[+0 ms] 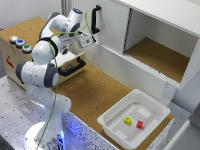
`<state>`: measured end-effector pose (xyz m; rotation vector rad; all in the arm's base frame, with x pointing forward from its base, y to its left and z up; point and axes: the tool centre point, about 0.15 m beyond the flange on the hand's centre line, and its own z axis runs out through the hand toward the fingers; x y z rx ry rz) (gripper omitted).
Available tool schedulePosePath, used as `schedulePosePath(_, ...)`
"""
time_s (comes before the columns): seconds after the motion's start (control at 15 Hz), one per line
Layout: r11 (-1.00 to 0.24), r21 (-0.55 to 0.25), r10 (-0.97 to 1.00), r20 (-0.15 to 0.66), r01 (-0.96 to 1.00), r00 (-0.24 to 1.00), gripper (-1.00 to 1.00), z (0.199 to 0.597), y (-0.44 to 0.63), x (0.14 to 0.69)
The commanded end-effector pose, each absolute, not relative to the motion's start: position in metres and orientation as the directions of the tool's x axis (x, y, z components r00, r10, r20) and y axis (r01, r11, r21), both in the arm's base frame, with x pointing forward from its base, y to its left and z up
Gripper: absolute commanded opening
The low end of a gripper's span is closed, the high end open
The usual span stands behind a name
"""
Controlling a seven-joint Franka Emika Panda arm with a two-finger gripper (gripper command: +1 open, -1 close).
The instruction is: Move to the drawer, then store the purple object
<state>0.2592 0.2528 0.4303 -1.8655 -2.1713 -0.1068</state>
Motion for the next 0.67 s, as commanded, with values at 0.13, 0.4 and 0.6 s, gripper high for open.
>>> schedulePosePath(0.13, 0.09, 0.052, 0.954, 0.283, 0.995, -0.101, -1.0, 0.362, 0.318, 0.264)
schedulePosePath(0.4, -0.055, 0.108, 0.971, 0.236, 0.993, 0.029, -1.0, 0.333, 0.327, 0.292)
schedulePosePath(0.6, -0.063, 0.099, 0.984, 0.175, 0.993, 0.045, -1.0, 0.313, 0.331, 0.292)
